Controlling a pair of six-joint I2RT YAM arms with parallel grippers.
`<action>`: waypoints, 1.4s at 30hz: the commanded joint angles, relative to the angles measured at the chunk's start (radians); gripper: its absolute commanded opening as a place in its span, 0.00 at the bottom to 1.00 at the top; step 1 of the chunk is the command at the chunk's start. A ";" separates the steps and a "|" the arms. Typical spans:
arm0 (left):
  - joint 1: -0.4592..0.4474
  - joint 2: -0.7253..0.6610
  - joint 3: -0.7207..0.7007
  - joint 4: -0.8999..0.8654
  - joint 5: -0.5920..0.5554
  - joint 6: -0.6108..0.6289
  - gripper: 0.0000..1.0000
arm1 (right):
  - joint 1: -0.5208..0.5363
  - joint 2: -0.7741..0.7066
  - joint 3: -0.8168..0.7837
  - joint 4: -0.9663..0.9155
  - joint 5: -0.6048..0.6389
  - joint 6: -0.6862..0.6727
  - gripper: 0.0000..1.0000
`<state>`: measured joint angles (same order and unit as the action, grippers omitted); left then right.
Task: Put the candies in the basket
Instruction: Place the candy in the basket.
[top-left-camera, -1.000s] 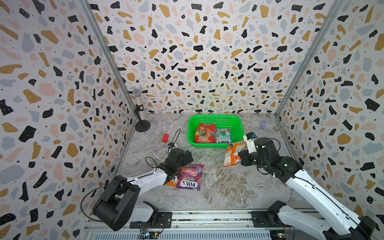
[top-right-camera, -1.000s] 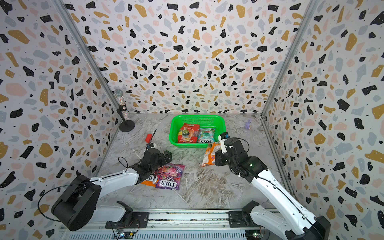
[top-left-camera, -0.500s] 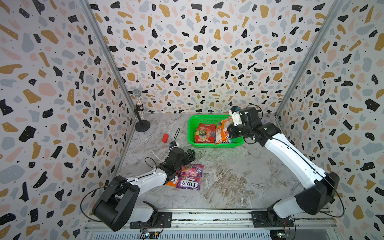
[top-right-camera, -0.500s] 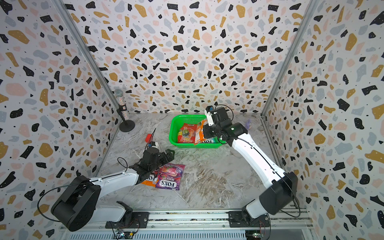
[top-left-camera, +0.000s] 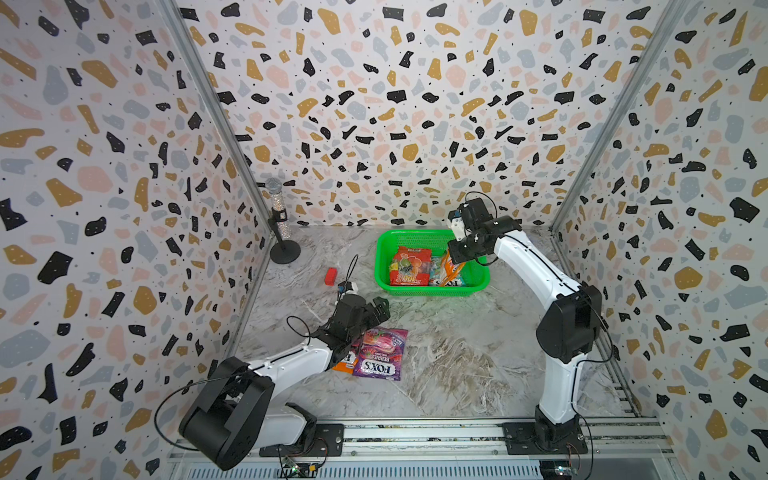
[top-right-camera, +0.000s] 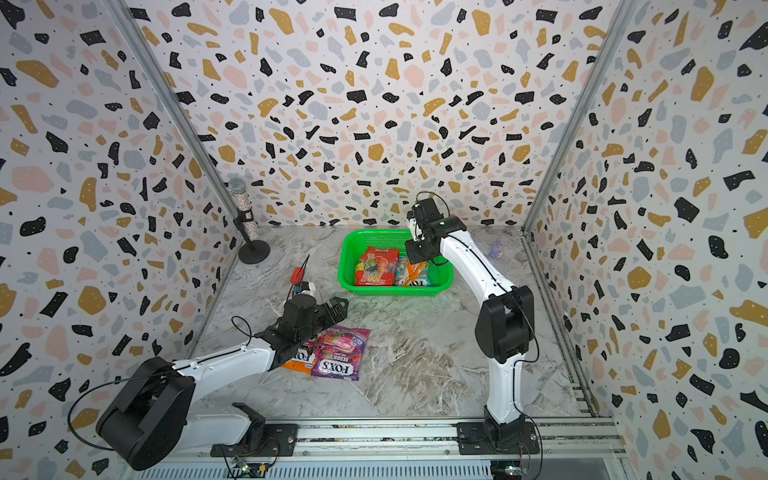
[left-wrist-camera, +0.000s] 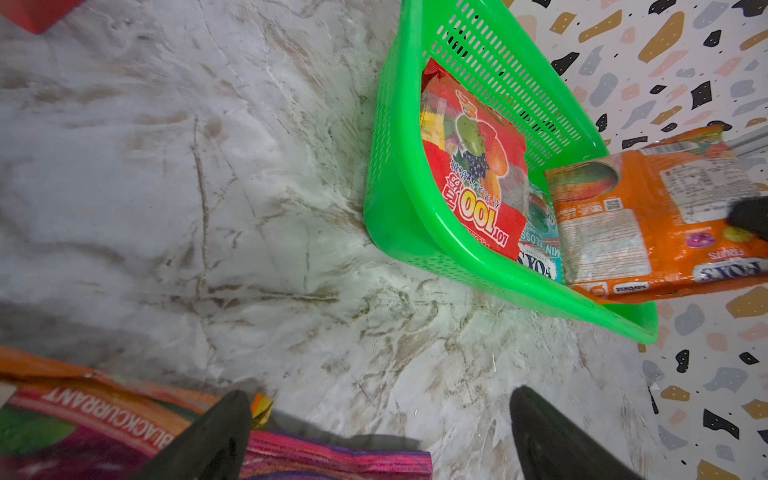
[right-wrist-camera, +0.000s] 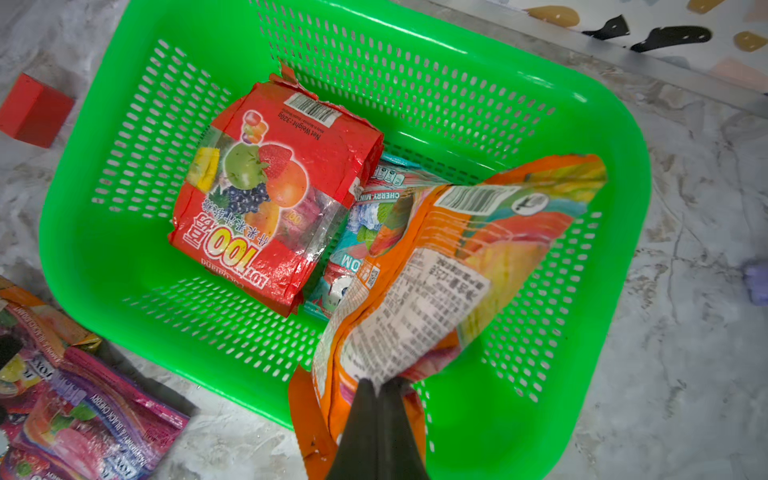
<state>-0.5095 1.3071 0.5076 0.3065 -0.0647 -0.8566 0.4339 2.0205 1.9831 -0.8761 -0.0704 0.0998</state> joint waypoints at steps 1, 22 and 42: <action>0.003 -0.009 0.032 0.011 -0.005 0.013 1.00 | 0.000 0.007 0.094 -0.029 -0.034 -0.030 0.00; 0.004 0.003 0.042 0.004 -0.001 0.013 1.00 | -0.069 0.026 -0.143 0.062 0.045 0.073 0.21; 0.012 -0.222 -0.016 -0.314 -0.529 -0.188 1.00 | -0.069 0.104 -0.292 0.370 -0.221 0.369 0.62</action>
<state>-0.5049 1.1141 0.5266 0.0120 -0.4824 -0.9848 0.3603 2.1162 1.7096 -0.5030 -0.2787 0.4347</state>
